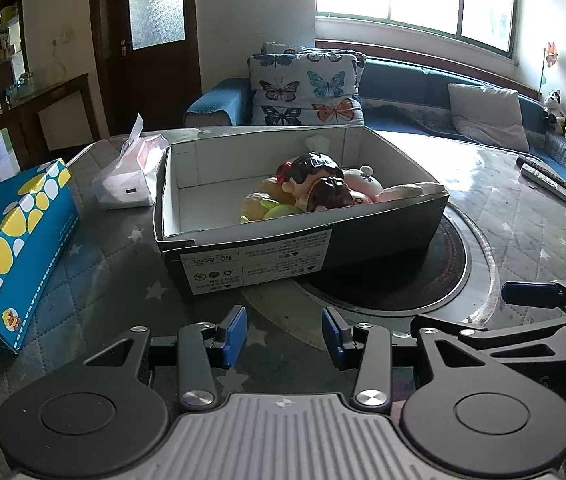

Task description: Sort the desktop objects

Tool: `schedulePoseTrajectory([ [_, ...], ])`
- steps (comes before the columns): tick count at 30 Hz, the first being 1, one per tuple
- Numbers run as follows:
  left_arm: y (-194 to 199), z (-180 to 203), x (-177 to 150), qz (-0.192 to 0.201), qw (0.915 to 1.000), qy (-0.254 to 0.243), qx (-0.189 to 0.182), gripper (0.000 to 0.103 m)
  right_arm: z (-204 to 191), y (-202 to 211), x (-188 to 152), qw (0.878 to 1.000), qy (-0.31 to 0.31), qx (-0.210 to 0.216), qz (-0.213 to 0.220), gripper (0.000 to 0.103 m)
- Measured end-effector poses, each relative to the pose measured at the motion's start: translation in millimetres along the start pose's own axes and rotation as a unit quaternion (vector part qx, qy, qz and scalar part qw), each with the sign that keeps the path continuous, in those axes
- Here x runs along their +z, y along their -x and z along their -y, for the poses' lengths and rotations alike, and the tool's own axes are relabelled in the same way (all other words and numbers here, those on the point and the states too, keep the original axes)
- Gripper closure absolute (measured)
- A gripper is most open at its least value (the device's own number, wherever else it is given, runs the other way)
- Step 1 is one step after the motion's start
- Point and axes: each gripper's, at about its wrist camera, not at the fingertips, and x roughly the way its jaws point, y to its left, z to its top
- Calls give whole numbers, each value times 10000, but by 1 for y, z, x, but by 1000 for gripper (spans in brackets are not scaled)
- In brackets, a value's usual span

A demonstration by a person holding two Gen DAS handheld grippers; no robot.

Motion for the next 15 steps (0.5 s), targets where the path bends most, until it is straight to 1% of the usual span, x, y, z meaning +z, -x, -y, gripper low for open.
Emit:
schedulePoseTrajectory([
  [15,-19,0,9,-153,9998,23,108,59,4,-22,10,9998,59,20,-179,0],
])
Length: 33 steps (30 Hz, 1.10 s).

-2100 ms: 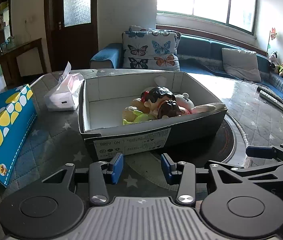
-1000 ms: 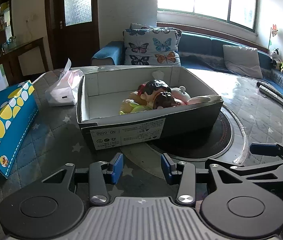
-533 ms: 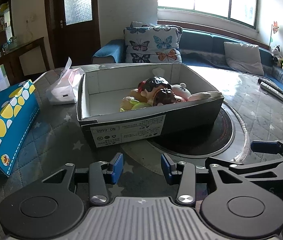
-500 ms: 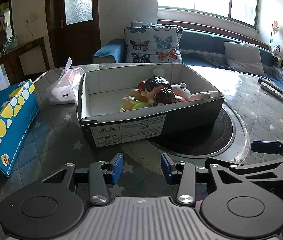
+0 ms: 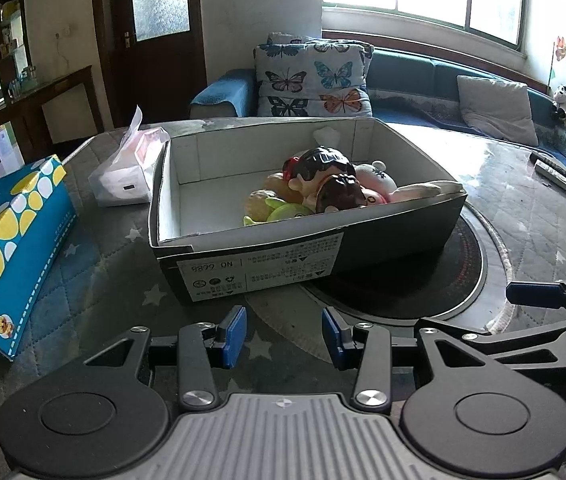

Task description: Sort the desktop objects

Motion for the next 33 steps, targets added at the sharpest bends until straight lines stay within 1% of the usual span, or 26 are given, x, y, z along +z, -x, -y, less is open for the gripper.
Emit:
schedulePoseTrajectory([
  [10,-16,-3,9,-163,9998,108,43,59,3,-17,10,9999,71,8,-116,0],
  [33,-36,-6,19,-456,9984,257,189,59,8,-43,30,9995,140,56,-283,0],
])
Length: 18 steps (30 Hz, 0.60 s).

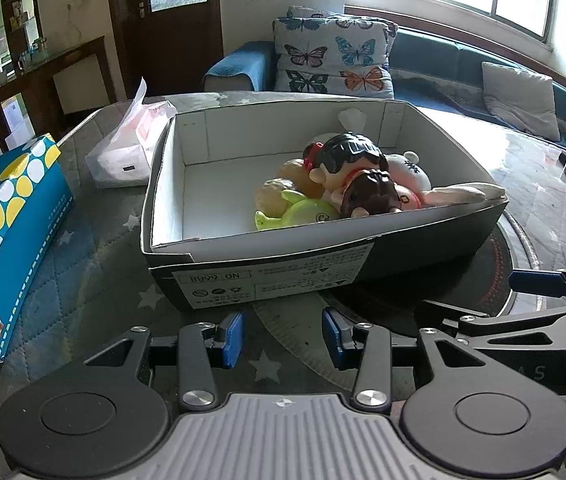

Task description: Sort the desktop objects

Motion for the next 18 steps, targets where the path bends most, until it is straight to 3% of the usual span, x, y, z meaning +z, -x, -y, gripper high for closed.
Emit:
schedulePoseTrajectory([
  [18,-12,-6,4,-146,9998,121,67,62,-3,-12,7,9999,42,39,-120,0],
])
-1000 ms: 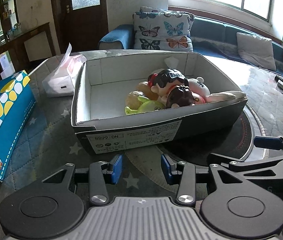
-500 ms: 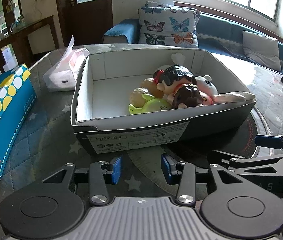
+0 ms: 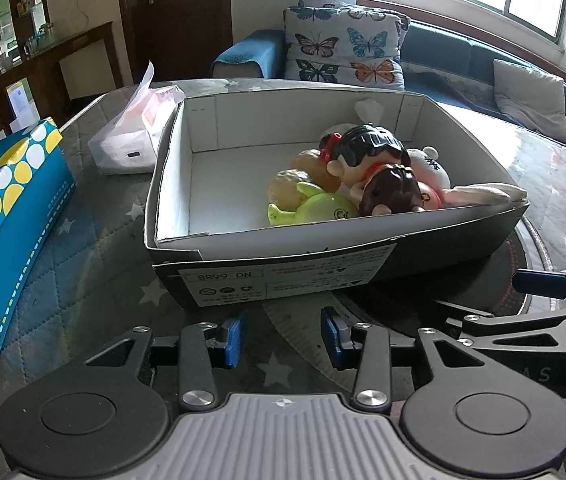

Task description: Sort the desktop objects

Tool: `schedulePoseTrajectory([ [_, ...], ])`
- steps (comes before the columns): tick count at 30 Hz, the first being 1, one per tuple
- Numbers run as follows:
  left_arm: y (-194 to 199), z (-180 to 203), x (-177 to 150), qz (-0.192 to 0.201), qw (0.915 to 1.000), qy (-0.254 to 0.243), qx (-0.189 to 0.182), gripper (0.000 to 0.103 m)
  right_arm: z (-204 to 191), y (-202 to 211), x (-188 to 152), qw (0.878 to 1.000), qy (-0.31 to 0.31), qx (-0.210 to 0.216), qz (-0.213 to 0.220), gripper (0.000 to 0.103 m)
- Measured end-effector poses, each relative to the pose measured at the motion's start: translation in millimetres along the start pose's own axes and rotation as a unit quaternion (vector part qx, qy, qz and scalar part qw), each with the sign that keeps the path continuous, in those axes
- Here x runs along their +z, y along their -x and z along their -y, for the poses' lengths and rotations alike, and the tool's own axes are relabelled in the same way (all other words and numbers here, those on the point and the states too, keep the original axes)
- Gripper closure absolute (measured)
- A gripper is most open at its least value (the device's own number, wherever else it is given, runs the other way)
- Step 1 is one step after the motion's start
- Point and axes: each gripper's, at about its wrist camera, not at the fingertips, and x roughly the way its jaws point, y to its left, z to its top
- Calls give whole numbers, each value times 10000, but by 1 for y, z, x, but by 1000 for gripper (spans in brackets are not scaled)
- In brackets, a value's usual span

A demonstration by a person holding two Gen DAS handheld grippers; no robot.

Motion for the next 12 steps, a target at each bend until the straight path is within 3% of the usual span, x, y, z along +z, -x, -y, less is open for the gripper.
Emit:
schedulePoseTrajectory([
  [12,-3,-4,2,-46,9999,94,-1,65,-4,-2,4,10000,67,36,-7,0],
])
